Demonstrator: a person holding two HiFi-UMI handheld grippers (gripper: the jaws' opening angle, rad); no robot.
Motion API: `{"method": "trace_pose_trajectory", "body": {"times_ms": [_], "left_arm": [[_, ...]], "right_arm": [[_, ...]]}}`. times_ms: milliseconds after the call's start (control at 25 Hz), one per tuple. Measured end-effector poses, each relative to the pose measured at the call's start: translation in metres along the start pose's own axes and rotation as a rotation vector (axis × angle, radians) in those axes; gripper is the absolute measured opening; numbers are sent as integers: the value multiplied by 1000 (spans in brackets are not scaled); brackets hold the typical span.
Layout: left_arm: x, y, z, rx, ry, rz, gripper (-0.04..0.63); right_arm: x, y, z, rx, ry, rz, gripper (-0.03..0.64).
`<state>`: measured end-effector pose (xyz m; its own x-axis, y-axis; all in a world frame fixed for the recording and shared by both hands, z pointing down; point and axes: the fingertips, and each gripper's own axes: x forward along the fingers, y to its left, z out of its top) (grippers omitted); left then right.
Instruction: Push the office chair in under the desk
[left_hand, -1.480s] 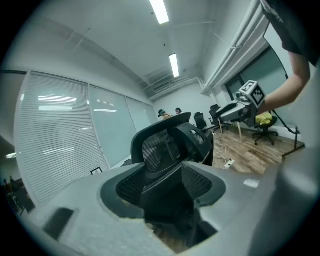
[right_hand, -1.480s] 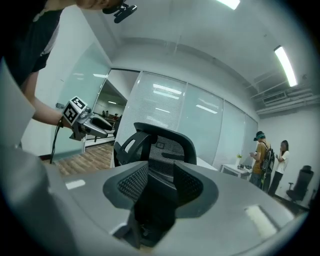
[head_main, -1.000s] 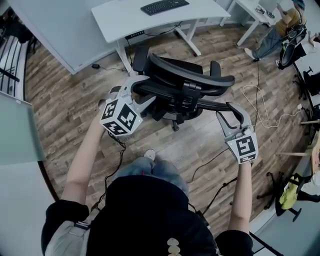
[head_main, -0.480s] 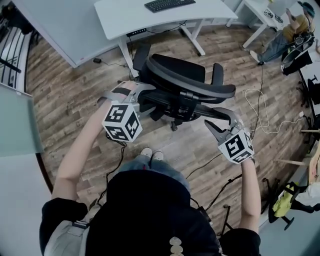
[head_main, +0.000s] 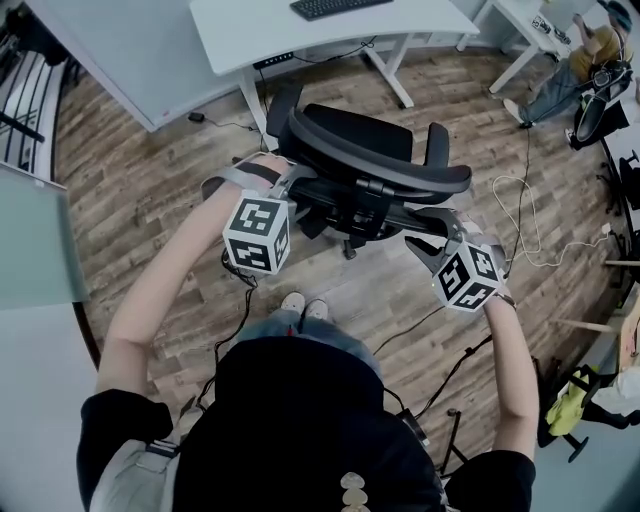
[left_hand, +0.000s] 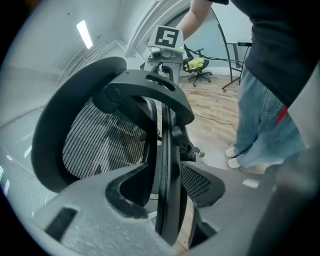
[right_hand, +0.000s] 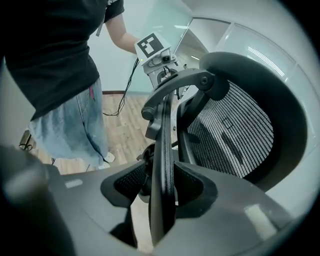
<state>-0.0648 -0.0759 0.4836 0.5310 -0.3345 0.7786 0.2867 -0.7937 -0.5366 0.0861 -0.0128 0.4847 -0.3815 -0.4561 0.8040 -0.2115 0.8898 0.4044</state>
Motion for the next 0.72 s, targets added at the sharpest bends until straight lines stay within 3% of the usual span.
{"method": "trace_pose_trajectory", "body": {"times_ms": [400,720], "left_arm": [[9,-11,-6,57,71,-11,161],[10,-14,-7,41,78,-35,144]], "right_arm": [[6,-1,1,-64,56,5,141],[8,3,3,-68,40,31,129]]}}
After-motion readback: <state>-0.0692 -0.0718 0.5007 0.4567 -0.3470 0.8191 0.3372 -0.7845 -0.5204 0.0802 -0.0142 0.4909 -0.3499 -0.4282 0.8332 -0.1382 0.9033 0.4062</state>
